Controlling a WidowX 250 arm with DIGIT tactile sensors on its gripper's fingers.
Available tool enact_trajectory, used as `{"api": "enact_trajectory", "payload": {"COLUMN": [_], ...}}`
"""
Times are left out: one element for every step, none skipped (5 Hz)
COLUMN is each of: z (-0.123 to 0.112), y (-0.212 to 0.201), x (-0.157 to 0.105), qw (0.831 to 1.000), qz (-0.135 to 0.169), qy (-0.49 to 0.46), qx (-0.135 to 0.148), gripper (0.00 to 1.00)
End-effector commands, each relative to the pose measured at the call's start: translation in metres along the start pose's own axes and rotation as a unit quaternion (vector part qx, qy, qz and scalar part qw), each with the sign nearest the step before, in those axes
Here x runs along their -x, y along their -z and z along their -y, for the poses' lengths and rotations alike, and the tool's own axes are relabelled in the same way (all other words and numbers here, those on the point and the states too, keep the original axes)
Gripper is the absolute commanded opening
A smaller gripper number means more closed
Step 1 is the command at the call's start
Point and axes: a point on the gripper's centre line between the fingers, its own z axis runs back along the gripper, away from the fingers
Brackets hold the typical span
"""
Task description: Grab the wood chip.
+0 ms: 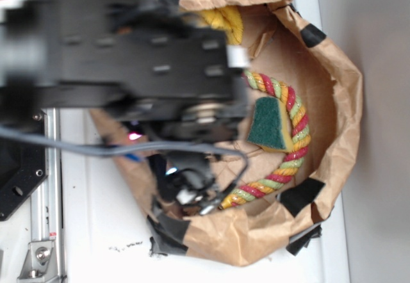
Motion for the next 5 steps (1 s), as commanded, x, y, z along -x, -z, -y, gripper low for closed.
{"api": "enact_trajectory", "payload": {"z": [-0.016,-0.009,0.001,0.008,0.016], "y": [0.027,0.017,-0.012,-0.021,-0.006], "x": [0.008,-0.003,-0.019,-0.036,-0.039], "qw": [0.997,0.998,0.998,0.998,0.998], "qz": [0.071,0.066,0.058,0.057,0.066], "qy": [-0.013,-0.005,0.001,-0.013,-0.02], "qx": [0.012,0.012,0.019,0.015,0.0], "gripper": [1.0,1.0,1.0,1.0,1.0]}}
